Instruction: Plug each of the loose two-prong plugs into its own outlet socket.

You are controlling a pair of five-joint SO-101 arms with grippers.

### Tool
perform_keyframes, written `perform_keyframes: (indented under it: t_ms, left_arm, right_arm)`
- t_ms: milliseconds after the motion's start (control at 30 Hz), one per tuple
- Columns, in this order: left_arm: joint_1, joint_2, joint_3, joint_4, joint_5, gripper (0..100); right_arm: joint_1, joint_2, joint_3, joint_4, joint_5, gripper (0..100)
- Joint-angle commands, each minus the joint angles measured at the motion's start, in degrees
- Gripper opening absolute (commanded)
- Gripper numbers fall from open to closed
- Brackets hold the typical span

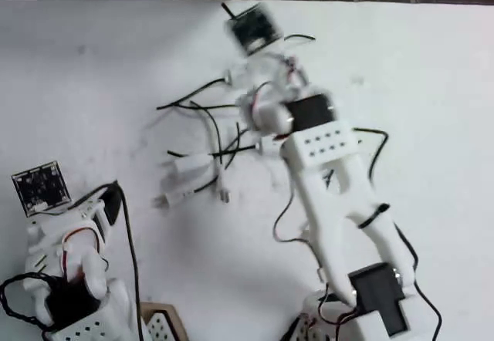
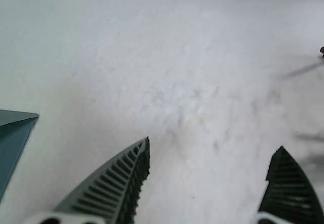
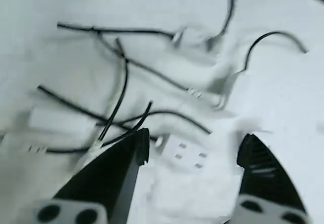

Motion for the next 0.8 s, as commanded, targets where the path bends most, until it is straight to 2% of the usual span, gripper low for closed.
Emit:
perform_keyframes:
  t_ms: [0, 100, 333, 767]
  left_arm:
    - [-0.3, -0.1, -0.6, -0.2, 0.4, 36]
    - [-0.3, -0.1, -0.6, -0.1, 0.4, 36]
    - [-0.3, -0.1, -0.6, 0.0, 0.4, 36]
    - [-0.4, -0.1, -0.6, 0.0, 0.4, 36]
  right_arm:
    - [-5.7, 1.0, -3.1, 6.9, -3.3, 26.3]
    - [-8.7, 6.1, -3.3, 7.2, -8.1, 26.3]
    - [-13.0, 17.0, -4.4, 7.0, -13.5, 26.2]
    - [-13.1, 34.0, -12.1, 7.3, -14.4, 26.2]
